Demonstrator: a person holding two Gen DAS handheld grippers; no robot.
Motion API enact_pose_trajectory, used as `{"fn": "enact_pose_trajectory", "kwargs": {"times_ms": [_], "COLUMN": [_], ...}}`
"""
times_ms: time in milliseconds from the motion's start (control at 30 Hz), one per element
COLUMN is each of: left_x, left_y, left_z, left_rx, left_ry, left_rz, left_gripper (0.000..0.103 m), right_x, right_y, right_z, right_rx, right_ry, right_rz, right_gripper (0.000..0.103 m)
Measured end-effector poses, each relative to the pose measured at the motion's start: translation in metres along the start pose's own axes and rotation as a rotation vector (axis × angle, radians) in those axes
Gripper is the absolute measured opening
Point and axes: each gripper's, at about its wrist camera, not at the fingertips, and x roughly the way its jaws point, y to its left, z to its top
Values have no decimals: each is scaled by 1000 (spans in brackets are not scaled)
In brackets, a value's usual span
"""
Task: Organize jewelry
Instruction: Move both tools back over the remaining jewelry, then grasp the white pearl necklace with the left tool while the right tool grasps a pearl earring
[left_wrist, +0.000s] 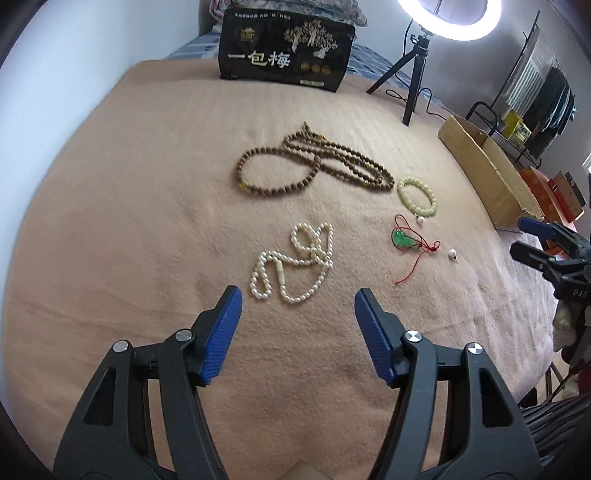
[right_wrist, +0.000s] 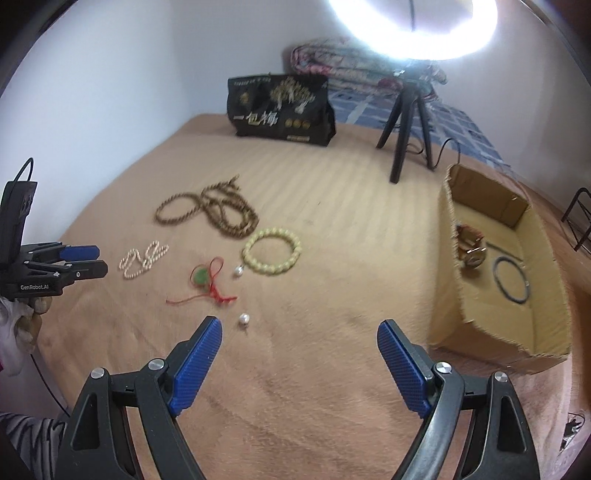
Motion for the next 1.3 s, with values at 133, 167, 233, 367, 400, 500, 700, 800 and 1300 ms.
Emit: {"fn": "enact_pose_trajectory", "kwargs": {"times_ms": [133,167,233,367,400,500,700,800,1300], "left_x": [15,19,26,34,36,40,50,54,62], "left_y": [-3,-3,-1,-2,-5,-14,-20,-20,-23], "left_z": [2,2,2,0,0,2,11,14,21], "left_rx": [3,1,-28,-68,-60,-37,-29,-19,12], "left_ry": [13,18,29,31,30,17,-3,-11,-36], "left_rz": [29,38,44,9,10,14,69,103,153], "left_gripper": [65,65,65,65,65,65,55,51,47], "right_x": [10,14,17,24,25,28,38,44,67], "right_y": [6,8,10,13,13,12,16,20,35], "right_z": [-5,-6,-7,-8,-8,-8,-11,-12,-8], "right_rx": [-11,-15,-19,-23,-22,-13,-7,-18,-63], "right_ry": [24,31,38,47,47,50,63,76,110], "right_rz": [12,15,18,19,19,25,53,74,94], "right_gripper": [87,86,85,85,85,85,81,75,35]}}
